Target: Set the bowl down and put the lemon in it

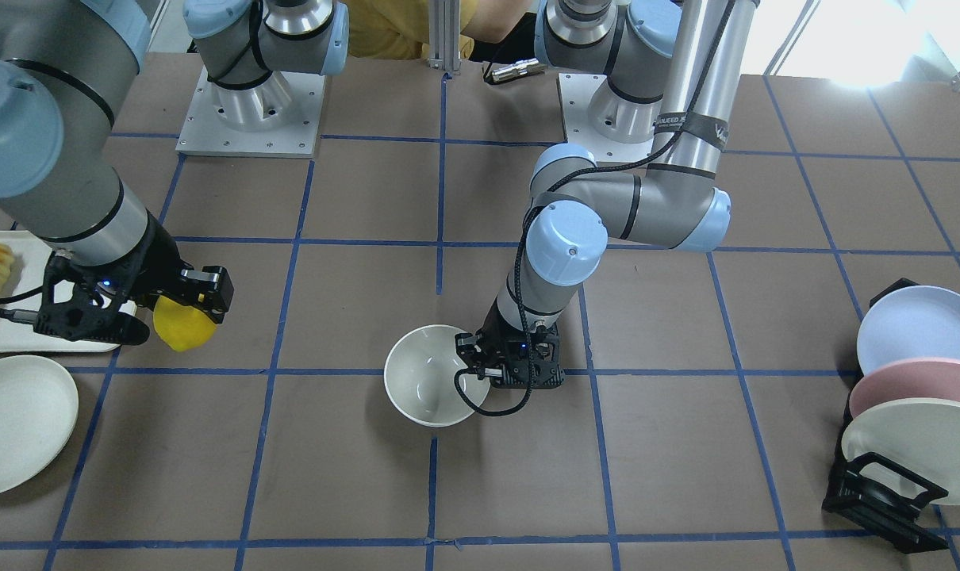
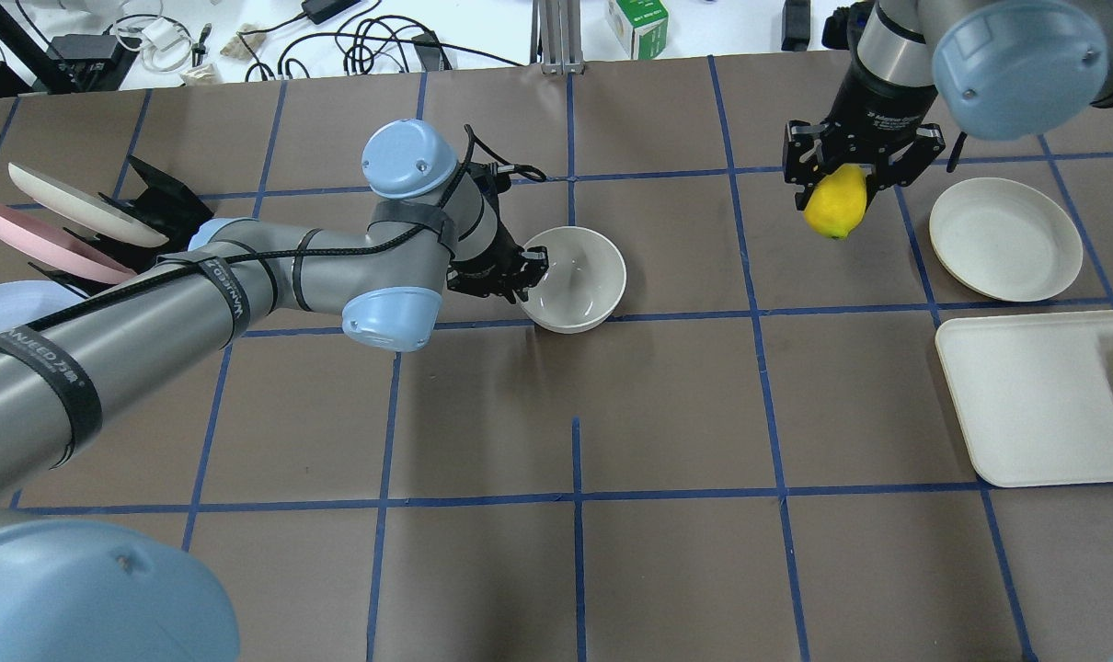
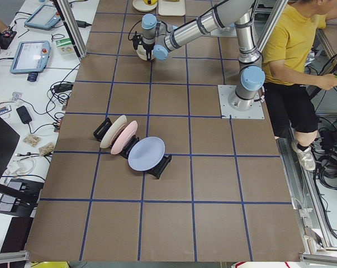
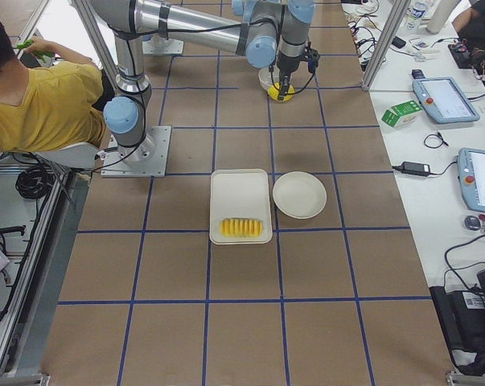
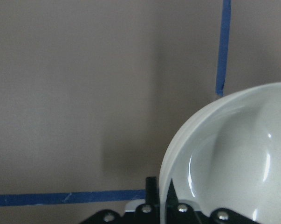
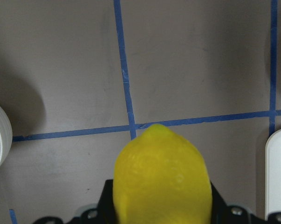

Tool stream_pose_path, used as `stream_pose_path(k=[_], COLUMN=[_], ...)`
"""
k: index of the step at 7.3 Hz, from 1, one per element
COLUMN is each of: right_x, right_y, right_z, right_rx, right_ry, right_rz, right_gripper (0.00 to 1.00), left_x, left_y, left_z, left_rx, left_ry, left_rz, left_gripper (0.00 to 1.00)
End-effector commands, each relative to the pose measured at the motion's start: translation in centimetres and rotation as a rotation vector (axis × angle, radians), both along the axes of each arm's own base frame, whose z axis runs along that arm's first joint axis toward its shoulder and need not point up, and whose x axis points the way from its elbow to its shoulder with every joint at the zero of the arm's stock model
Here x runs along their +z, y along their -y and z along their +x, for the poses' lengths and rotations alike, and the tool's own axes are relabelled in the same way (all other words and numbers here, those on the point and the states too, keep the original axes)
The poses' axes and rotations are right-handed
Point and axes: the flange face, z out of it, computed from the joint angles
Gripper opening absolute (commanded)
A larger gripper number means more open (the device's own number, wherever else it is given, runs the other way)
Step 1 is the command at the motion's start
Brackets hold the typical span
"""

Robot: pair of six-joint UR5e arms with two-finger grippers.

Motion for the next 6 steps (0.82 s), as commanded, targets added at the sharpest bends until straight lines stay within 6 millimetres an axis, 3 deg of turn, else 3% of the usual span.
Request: stream_pose_path(k=[1,3,4,6], right_x=[-0.3,-0.1,-0.8,-4.6], right_y=[-0.4,-0.8,-0.9,-0.4], right_z=[3.6,7.9,11.1,17.7], right_rx=[0.016,0.023,0.007,-0.022], right_ry=[0.019,0.102,0.101,0.098], right_rz=[-0.003,-0.022,-0.046,-0.039], right_gripper=[0.00,0.00,0.00,0.00], left_x=[4.1,10.7,15.0,20.1], left_y=[1.3,1.3,0.4,-2.2], left_z=[2.8,6.8,8.4,15.1], left_rx=[-0.023,-0.016,-0.009,-0.102], left_ry=[0.051,0.068,0.093,0.175], left_rz=[-0.087,-0.057,0.010,0.110], left_gripper=[1.00,1.00,1.00,1.00])
